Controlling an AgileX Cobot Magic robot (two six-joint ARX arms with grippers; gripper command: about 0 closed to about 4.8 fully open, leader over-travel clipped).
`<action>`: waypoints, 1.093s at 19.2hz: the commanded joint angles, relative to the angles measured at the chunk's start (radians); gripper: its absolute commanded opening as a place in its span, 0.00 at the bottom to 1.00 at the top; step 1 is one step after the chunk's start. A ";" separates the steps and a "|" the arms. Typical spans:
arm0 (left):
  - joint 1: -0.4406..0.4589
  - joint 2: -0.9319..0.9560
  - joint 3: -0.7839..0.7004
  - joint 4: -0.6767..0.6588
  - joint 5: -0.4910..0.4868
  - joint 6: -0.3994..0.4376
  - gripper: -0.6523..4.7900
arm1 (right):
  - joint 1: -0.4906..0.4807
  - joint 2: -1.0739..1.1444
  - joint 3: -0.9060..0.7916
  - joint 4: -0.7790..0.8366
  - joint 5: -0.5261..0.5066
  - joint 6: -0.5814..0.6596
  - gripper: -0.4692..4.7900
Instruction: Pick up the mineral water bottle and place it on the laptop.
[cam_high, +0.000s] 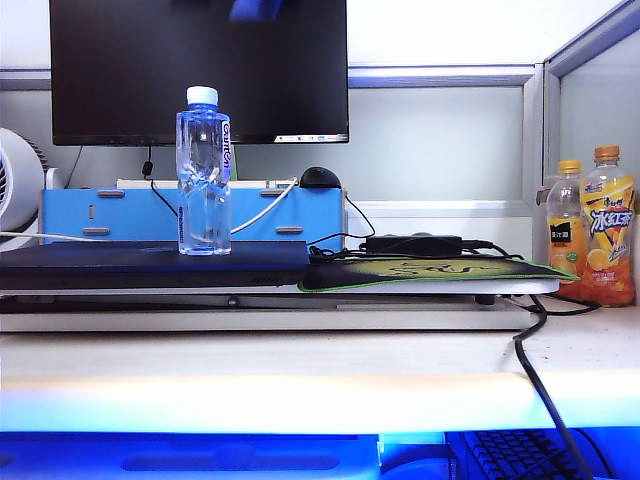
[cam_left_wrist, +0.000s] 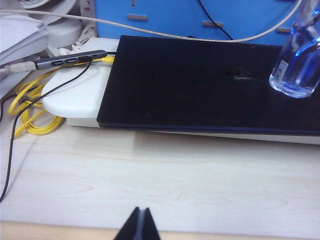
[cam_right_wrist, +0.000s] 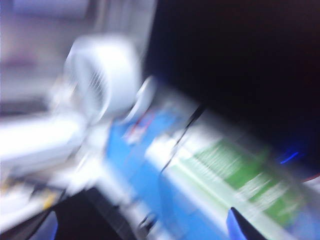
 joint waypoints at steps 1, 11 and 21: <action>0.000 -0.002 0.000 0.001 0.003 0.002 0.12 | 0.001 -0.145 0.010 -0.069 0.089 -0.014 0.09; 0.000 -0.002 0.000 0.001 0.003 0.002 0.12 | -0.001 -0.822 0.010 -0.624 0.228 -0.110 0.08; 0.000 -0.002 0.000 0.001 0.003 0.002 0.12 | -0.001 -1.108 -0.121 -0.977 0.486 -0.149 0.08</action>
